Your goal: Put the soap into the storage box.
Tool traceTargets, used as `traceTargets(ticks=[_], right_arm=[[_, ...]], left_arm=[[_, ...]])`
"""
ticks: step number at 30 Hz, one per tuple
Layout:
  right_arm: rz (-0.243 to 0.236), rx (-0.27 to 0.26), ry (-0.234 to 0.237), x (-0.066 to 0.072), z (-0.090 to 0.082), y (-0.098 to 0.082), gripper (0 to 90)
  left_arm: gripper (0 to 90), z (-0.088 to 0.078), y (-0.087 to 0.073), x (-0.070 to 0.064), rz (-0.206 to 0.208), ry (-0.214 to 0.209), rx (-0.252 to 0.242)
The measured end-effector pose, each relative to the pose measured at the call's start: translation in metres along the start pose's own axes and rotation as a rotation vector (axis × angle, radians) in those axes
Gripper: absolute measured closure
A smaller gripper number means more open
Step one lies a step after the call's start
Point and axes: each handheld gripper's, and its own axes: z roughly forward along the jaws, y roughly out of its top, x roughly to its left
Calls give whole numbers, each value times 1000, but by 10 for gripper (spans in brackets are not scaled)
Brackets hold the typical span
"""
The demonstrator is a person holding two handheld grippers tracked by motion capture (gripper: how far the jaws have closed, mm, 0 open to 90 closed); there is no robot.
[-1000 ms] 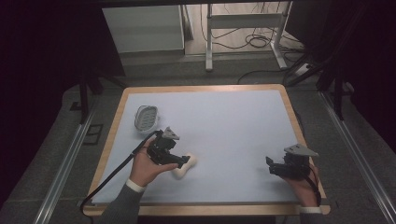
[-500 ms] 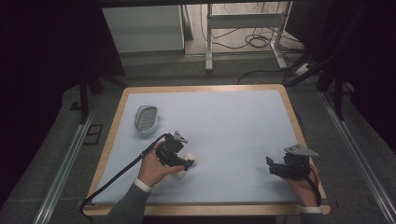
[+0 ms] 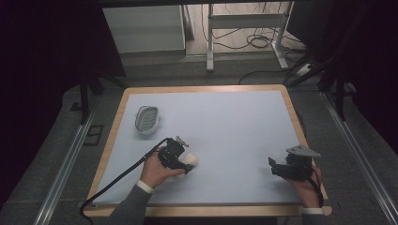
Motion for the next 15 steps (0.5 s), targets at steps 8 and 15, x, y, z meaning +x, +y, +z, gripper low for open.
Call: traceTargets(ticks=[8, 15], right_arm=[[-1, 1, -3, 0, 0, 0, 89], [7, 1, -11, -2, -1, 0, 89]], left_arm=[[336, 11, -1, -5, 7, 30, 29], [484, 11, -1, -10, 31, 47, 47]])
